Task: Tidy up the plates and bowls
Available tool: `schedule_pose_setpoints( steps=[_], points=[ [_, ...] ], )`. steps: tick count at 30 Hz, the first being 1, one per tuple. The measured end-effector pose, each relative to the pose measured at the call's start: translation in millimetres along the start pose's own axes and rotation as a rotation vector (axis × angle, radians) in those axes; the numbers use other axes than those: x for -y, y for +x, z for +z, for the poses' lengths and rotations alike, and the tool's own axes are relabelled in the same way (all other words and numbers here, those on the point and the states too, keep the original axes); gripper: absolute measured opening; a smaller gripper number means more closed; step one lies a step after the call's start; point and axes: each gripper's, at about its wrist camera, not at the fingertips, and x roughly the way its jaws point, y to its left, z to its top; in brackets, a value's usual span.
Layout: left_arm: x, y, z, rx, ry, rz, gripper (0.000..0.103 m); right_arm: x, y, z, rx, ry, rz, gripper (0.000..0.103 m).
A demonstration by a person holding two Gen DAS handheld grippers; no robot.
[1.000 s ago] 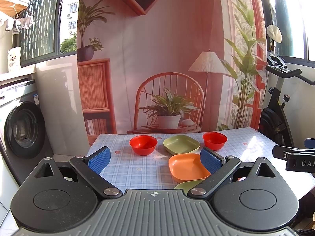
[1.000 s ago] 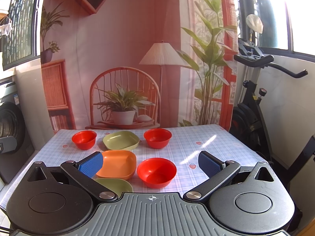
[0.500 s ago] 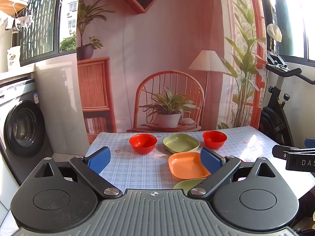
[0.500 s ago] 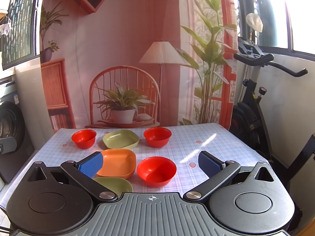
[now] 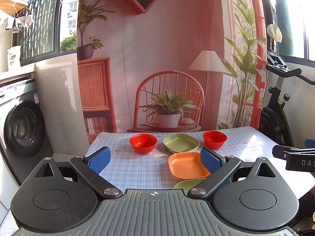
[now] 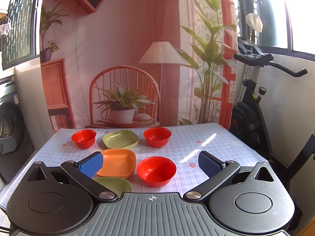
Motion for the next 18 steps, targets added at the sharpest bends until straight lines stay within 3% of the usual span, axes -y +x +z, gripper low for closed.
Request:
schedule_pose_setpoints(
  steps=[18],
  points=[
    [-0.9, 0.1, 0.4, -0.001, -0.003, -0.001, 0.099, -0.7, -1.1, 0.1, -0.001, 0.0, 0.0, 0.103]
  ],
)
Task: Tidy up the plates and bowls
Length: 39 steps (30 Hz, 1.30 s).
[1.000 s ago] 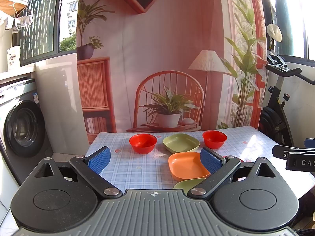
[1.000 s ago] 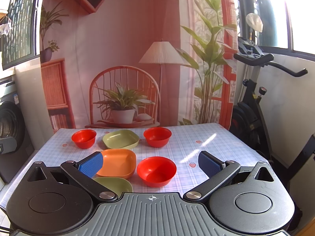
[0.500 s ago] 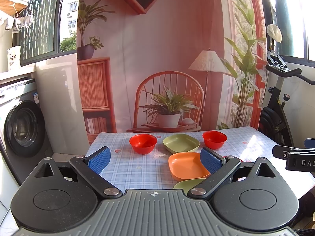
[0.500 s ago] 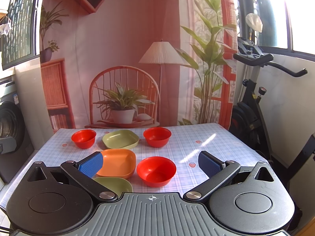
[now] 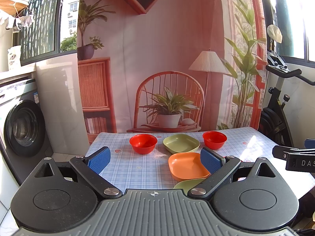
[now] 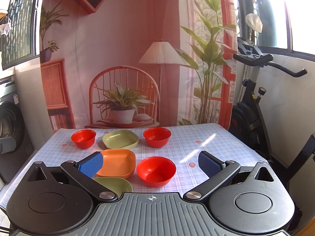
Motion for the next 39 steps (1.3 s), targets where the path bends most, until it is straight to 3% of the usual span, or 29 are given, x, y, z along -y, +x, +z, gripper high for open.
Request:
schedule_pose_setpoints(
  steps=[13, 21, 29, 32, 39],
  points=[
    [-4, 11, 10, 0.011, 0.015, 0.024, 0.099, 14, 19, 10, 0.021, 0.004, 0.027, 0.103],
    [-29, 69, 31, -0.063, -0.088, -0.012, 0.098, 11, 69, 45, 0.028, -0.029, 0.145, 0.101],
    [-37, 130, 47, -0.104, -0.058, 0.012, 0.097, -14, 138, 62, -0.027, -0.12, 0.187, 0.091],
    [-39, 151, 55, -0.117, -0.06, 0.012, 0.09, -20, 163, 66, -0.044, -0.145, 0.198, 0.086],
    [-33, 196, 70, -0.131, -0.04, 0.009, 0.09, -21, 214, 75, -0.066, -0.176, 0.226, 0.075]
  ],
)
